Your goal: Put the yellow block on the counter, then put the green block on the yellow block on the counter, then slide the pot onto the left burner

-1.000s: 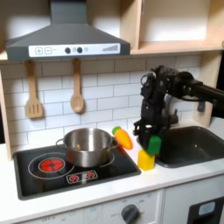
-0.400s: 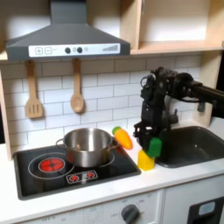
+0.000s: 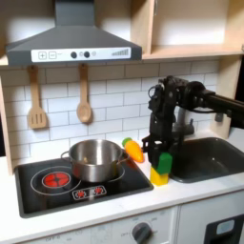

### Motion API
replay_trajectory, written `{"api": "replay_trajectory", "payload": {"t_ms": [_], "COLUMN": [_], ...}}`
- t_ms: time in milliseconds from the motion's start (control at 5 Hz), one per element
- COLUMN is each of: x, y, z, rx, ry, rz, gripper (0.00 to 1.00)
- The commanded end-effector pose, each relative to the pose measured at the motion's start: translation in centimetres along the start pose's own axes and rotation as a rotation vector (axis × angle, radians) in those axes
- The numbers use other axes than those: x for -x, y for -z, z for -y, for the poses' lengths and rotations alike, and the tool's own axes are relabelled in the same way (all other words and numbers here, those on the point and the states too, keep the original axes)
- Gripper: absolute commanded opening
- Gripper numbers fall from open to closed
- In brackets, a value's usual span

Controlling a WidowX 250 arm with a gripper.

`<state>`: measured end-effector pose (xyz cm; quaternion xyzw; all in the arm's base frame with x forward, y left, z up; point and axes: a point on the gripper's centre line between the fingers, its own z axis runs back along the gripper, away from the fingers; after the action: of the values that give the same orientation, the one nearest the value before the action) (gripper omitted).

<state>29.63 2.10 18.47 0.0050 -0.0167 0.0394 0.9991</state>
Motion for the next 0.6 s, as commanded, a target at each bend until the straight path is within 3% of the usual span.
{"api": "replay_trajectory", "payload": {"t_ms": [0, 400], "x": [-0.15, -0.73], "y": [0.06, -0.27], "z": [0.09, 0.34], "rx": [0.001, 0.004], "ry": [0.005, -0.004], "rz": [0.004, 0.018], "gripper": [0.0, 0.0]}}
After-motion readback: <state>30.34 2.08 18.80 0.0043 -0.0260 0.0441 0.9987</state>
